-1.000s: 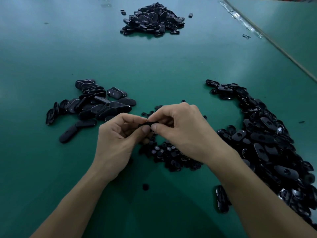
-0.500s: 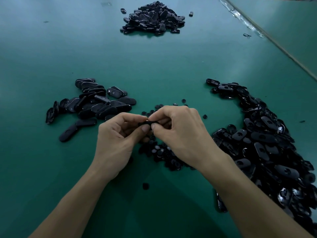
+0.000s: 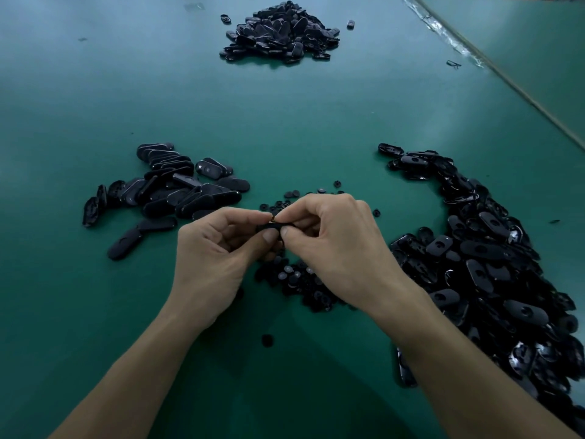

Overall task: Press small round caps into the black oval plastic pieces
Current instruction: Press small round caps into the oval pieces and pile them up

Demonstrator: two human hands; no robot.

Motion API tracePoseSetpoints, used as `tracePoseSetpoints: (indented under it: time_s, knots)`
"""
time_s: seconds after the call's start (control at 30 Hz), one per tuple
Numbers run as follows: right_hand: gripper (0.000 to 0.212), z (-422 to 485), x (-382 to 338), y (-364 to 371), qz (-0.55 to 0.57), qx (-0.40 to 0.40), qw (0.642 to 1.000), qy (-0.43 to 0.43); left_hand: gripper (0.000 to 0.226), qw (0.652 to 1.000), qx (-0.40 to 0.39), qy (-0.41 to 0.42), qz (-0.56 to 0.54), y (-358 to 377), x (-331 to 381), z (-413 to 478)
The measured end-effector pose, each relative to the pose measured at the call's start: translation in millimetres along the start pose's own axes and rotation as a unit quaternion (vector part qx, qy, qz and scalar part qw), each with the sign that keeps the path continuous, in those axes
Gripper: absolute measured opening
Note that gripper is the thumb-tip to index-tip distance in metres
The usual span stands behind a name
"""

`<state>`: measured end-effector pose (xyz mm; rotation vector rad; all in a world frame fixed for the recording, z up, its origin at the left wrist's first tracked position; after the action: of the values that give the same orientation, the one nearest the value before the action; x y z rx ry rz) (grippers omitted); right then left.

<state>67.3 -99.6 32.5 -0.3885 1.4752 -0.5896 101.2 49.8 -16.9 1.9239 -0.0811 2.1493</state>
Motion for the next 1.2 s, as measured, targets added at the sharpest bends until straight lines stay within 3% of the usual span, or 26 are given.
tracePoseSetpoints:
  time_s: [0.77, 1.03, 1.2]
  knots:
    - [0.026, -1, 2, 5, -0.007, -0.010, 1.000, -0.010, 0.023, 0.988, 0.034, 0.096, 0.118, -6, 1, -3]
    - [0.029, -12, 15, -1, -0.037, 0.006, 0.999, 0.011, 0.020, 0.954, 0.144, 0.133, 0.227, -36, 5, 9]
    - [0.027, -19, 27, -15, -0.070, 0.046, 0.996, 0.026, 0.024, 0.903, 0.182, 0.175, 0.349, -51, 14, 16]
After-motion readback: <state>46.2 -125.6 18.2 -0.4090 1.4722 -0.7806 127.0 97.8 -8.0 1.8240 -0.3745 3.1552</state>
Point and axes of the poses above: each hand's wrist, its own z-axis towards the middle knuckle, its own y-axis out of the palm, x = y × z, the point moved 3 cm from there along z, towards the middle knuckle, and after that the axes turned 1 degree about z, right-handed, at the moved point
